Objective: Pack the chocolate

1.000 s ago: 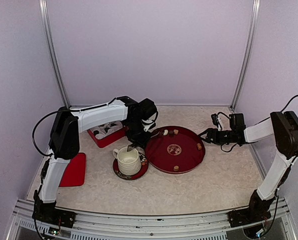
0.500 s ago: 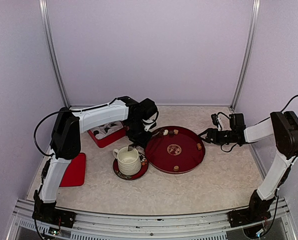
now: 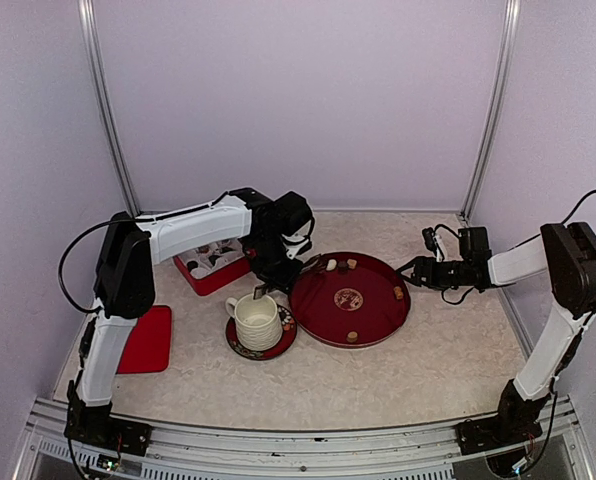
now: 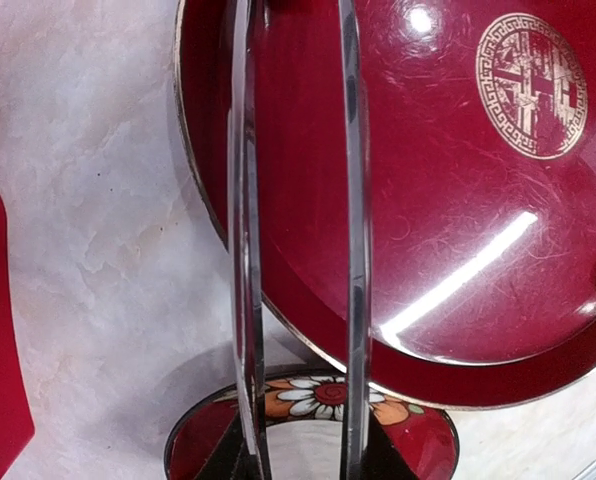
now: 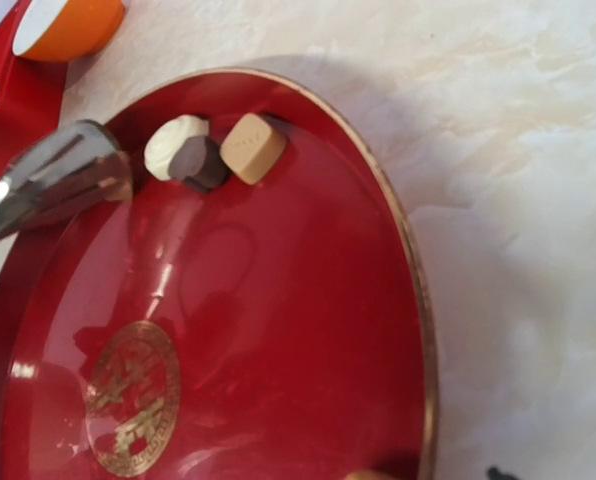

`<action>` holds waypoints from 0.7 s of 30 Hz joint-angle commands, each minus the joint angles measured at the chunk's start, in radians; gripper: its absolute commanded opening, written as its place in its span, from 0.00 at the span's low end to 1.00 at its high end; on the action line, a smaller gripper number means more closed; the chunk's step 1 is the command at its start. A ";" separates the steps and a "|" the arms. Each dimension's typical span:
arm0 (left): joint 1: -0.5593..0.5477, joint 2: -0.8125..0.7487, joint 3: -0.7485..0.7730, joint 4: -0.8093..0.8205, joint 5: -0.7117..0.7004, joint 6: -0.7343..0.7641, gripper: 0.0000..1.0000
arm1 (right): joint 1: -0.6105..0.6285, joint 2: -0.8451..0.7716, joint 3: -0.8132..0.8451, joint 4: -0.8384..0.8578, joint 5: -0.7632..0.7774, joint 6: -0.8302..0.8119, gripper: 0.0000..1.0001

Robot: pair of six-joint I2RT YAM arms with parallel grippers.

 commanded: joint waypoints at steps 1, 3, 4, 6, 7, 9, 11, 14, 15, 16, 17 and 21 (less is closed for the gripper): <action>0.010 -0.107 -0.020 0.021 0.029 -0.002 0.25 | -0.014 -0.001 -0.009 0.005 -0.003 -0.001 0.79; 0.012 -0.129 -0.033 0.025 0.038 -0.001 0.24 | -0.014 -0.004 -0.009 0.004 -0.002 -0.001 0.79; 0.014 -0.141 -0.040 0.027 0.046 -0.001 0.24 | -0.014 -0.005 -0.008 0.003 -0.002 -0.001 0.79; 0.019 -0.170 -0.058 0.034 0.066 0.000 0.24 | -0.014 -0.007 -0.009 0.003 -0.001 0.000 0.79; 0.024 -0.186 -0.072 0.043 0.075 -0.002 0.24 | -0.014 -0.008 -0.009 0.002 -0.002 0.000 0.79; 0.037 -0.221 -0.106 0.057 0.083 -0.004 0.24 | -0.014 -0.007 -0.007 0.003 -0.001 -0.001 0.79; 0.048 -0.232 -0.121 0.056 0.080 -0.003 0.27 | -0.014 -0.007 -0.007 0.002 -0.003 0.000 0.79; 0.035 -0.218 -0.116 0.047 0.065 -0.008 0.30 | -0.014 -0.009 -0.006 0.000 -0.003 0.000 0.79; 0.024 -0.210 -0.107 0.045 0.055 -0.017 0.31 | -0.015 -0.011 -0.007 -0.001 -0.002 -0.002 0.79; 0.009 -0.198 -0.096 0.045 0.045 -0.027 0.32 | -0.014 -0.013 -0.007 0.000 -0.001 -0.002 0.79; -0.007 -0.186 -0.086 0.047 0.039 -0.046 0.33 | -0.014 -0.013 -0.007 -0.001 -0.002 -0.002 0.79; -0.044 -0.133 -0.054 0.058 0.006 -0.147 0.34 | -0.014 -0.016 -0.006 -0.002 -0.003 -0.002 0.79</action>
